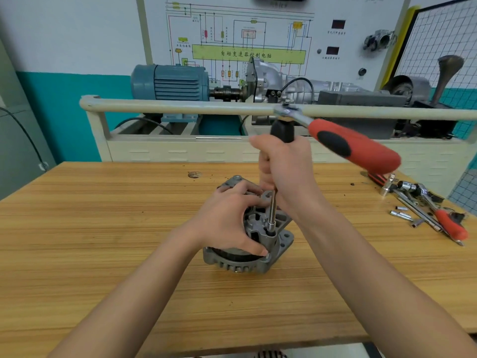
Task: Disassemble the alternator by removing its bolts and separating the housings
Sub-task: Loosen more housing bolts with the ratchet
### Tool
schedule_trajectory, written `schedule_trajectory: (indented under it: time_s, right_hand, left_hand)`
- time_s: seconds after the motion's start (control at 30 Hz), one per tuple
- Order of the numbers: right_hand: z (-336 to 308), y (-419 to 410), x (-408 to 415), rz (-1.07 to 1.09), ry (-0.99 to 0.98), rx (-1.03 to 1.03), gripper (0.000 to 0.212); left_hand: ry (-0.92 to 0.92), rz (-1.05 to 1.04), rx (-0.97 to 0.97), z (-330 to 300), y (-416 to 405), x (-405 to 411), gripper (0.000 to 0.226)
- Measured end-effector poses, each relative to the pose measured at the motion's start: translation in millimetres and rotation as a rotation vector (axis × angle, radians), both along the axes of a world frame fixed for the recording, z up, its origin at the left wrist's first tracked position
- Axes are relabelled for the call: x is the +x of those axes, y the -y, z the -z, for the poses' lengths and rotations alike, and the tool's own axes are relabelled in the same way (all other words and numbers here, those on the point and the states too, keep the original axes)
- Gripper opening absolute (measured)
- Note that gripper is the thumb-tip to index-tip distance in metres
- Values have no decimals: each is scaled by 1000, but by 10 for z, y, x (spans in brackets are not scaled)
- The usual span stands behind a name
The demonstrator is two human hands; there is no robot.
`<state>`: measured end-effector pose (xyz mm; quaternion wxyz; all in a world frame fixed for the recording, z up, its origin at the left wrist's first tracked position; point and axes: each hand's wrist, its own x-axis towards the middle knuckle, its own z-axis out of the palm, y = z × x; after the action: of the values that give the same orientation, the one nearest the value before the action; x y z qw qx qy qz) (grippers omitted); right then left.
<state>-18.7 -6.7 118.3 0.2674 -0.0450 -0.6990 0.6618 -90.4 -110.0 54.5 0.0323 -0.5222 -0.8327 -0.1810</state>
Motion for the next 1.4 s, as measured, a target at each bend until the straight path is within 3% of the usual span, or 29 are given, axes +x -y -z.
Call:
schedule_trajectory:
  time_s: [0.17, 0.47, 0.6, 0.73, 0.83, 1.0, 1.1, 1.4]
  right_hand:
    - [-23, -71, 32, 58, -151, -221, 45]
    - [119, -101, 20, 212, -177, -111, 32]
    - [145, -139, -29, 162, -132, -35, 38]
    - [147, -173, -145, 65, -79, -1, 22]
    - [109, -168, -156, -58, -71, -25, 26]
    - [13, -141, -20, -305, -99, -39, 56]
    - [-36, -124, 31, -402, -67, -26, 62]
    - [-34, -126, 47, -480, -129, -10, 38]
  left_hand:
    - [-17, -30, -16, 11, -8, 5, 92]
    - [-79, -139, -42, 57, -74, 155, 96]
    - [-159, -230, 59, 171, -178, 275, 82]
    - [-142, -204, 138, 185, -165, 258, 54]
    - [-119, -160, 178, 178, -152, 248, 37]
    - [-153, -131, 167, 177, -160, 219, 36]
    - [-160, -117, 178, 177, -162, 206, 34]
    - [-178, -55, 251, 157, -140, 214, 48]
